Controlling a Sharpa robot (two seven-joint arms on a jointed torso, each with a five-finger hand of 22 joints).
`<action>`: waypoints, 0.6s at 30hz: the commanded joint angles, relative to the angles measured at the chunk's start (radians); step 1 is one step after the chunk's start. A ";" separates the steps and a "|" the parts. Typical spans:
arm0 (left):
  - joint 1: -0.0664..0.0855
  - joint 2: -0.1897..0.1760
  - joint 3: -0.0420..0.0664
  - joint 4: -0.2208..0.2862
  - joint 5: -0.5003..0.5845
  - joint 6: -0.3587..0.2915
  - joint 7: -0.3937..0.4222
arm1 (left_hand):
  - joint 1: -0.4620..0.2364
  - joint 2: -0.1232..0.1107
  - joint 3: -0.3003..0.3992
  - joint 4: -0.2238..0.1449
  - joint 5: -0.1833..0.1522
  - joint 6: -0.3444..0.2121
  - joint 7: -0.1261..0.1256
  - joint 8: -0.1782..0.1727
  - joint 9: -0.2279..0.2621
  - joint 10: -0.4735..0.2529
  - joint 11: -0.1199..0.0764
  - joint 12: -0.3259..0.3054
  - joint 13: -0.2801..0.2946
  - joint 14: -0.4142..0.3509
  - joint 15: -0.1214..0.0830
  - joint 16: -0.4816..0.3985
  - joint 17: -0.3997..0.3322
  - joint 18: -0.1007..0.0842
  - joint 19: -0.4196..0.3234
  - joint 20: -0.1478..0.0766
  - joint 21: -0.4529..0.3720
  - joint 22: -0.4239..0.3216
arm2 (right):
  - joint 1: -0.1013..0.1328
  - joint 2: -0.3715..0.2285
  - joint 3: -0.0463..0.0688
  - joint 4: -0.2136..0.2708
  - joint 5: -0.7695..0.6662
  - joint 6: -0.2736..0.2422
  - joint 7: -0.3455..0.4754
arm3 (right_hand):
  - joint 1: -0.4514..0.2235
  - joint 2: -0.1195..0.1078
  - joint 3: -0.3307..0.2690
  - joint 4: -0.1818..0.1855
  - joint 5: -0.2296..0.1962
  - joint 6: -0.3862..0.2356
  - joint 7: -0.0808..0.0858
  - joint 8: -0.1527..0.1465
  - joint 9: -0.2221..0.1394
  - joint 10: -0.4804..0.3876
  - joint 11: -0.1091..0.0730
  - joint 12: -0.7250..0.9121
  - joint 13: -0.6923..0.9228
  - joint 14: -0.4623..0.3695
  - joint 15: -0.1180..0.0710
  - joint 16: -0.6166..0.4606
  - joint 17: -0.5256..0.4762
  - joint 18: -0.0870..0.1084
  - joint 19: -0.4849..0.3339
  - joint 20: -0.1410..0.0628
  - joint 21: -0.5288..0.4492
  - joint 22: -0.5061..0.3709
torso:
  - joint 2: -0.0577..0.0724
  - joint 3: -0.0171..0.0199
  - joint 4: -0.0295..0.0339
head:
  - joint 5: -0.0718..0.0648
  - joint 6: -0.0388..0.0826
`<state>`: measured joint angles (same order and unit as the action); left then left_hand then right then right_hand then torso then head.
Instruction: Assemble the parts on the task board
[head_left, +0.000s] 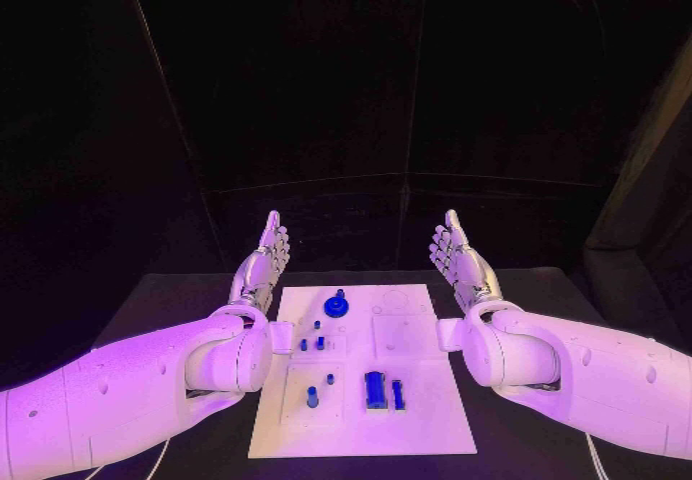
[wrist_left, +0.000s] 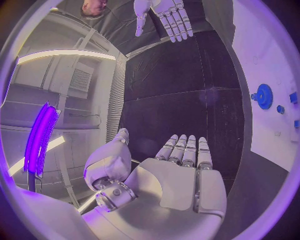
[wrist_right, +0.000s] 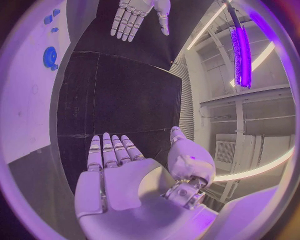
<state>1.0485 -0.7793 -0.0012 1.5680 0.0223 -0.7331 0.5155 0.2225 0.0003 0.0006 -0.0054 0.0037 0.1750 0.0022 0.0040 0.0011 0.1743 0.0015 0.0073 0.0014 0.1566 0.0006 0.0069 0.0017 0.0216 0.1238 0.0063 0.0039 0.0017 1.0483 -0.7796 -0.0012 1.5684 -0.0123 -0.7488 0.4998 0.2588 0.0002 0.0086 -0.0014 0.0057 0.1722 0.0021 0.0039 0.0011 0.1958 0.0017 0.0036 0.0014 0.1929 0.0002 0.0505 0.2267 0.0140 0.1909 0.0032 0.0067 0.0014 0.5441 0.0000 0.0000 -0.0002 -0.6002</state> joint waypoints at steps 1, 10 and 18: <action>0.002 -0.001 0.001 0.002 -0.022 -0.037 0.005 | -0.070 0.000 -0.001 0.005 -0.004 -0.055 -0.002 -0.004 -0.001 -0.055 -0.001 -0.007 -0.001 -0.050 -0.001 -0.007 -0.002 -0.022 -0.039 -0.006 -0.004 -0.002 | 0.002 0.000 0.001 0.002 0.012 -0.021 0.020 | -0.084 0.000 -0.009 0.001 -0.006 -0.055 -0.002 -0.004 -0.001 -0.063 -0.002 -0.004 -0.001 -0.062 0.000 -0.050 -0.073 -0.014 -0.061 -0.003 -0.007 -0.001 | 0.000 0.0000 0.0000 | 0.000 0.000; 0.002 -0.001 0.001 0.002 -0.022 -0.037 0.005 | -0.114 0.000 -0.001 0.005 -0.004 -0.091 -0.002 -0.004 -0.001 -0.091 -0.001 -0.007 -0.001 -0.080 -0.001 -0.007 -0.002 -0.022 -0.124 -0.006 -0.004 -0.002 | 0.002 0.000 0.001 0.002 0.012 -0.021 0.020 | -0.136 0.000 -0.009 0.001 -0.006 -0.088 -0.002 -0.004 -0.001 -0.102 -0.002 -0.004 -0.001 -0.099 0.000 -0.050 -0.120 -0.014 -0.099 -0.003 -0.007 -0.001 | 0.000 0.0000 0.0000 | 0.000 0.000; 0.002 -0.001 0.001 0.002 -0.022 -0.037 0.005 | -0.223 0.000 -0.001 0.005 -0.004 -0.175 -0.002 -0.004 -0.001 -0.174 -0.001 -0.007 -0.001 -0.157 -0.001 -0.007 -0.002 -0.022 -0.124 -0.006 -0.004 -0.002 | 0.002 0.000 0.001 0.002 0.012 -0.021 0.020 | -0.259 0.000 -0.009 0.001 -0.006 -0.172 -0.002 -0.004 -0.001 -0.196 -0.002 -0.004 -0.001 -0.193 0.000 -0.050 -0.227 -0.014 -0.191 -0.003 -0.007 -0.001 | 0.000 0.0000 0.0000 | 0.000 0.000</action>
<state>1.0485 -0.7795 -0.0010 1.5686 0.0165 -0.7658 0.5134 0.0075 0.0001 0.0007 -0.0054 0.0038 0.0052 -0.0002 0.0041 0.0014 0.0052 0.0000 0.0037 0.0015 0.0037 0.0001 0.0069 0.0009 0.0060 0.0043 -0.0010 0.0040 0.0008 1.0482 -0.7796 -0.0010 1.5689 -0.0002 -0.7641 0.5049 0.0076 0.0004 0.0061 0.0012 0.0058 0.0049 -0.0004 0.0040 0.0013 0.0050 0.0000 0.0036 0.0017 0.0035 -0.0001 0.0034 0.0024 0.0145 0.0054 -0.0003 0.0067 0.0016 0.5441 0.0000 0.0001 -0.0002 -0.6002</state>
